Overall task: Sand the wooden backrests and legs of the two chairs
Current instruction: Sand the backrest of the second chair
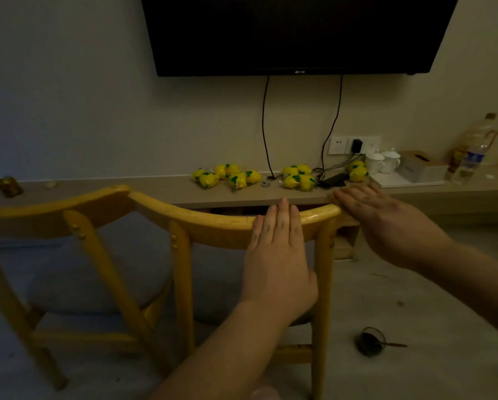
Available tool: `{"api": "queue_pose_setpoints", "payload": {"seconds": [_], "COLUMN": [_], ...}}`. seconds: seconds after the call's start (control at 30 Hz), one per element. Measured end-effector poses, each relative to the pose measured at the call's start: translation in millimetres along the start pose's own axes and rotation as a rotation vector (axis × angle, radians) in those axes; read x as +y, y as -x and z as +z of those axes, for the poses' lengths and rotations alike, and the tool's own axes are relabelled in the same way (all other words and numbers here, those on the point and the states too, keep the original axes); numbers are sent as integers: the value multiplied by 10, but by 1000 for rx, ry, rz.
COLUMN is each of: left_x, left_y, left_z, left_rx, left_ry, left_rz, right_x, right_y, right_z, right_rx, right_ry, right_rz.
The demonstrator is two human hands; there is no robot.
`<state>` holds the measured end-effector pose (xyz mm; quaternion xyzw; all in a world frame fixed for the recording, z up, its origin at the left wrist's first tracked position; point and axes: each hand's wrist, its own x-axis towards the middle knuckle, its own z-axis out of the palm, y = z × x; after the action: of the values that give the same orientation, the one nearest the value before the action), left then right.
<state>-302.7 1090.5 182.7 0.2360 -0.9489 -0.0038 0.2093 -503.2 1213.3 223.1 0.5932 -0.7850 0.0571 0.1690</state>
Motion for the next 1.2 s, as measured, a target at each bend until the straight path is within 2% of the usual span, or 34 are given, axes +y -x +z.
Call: {"api": "queue_pose_setpoints", "payload": {"seconds": [0.1,0.2,0.3,0.37,0.5,0.73,0.87,1.0,1.1,1.2], "left_x": [32,50,22,2,13,2,-7,3,-8,-2], "left_y": [-6,-9,-4,-2,0,3,0,-8,-4,5], "left_z": [5,20,31,32,38,81,97,129,138,135], "left_rx": [11,26,31,35,52,59,75,83,86,89], "left_ry": [5,-3,-5,9,20,3,15,11,11,14], "left_rz": [-10,-12,-2,6,3,17,15,12,16,13], "right_x": [-61,-304,-165,20,74,-82,-32,-301,-508,-409], "right_y": [26,46,28,8,-29,103,94,66,146,168], "right_z": [7,94,72,23,-9,188,240,436,563,623], "right_rx": [87,135,82,51,107,126,202,319,325,356], "right_ry": [-101,-129,-92,-84,-138,-161,-307,-438,-407,-315], "right_rz": [109,13,-58,18,184,-40,164,356,274,183]}}
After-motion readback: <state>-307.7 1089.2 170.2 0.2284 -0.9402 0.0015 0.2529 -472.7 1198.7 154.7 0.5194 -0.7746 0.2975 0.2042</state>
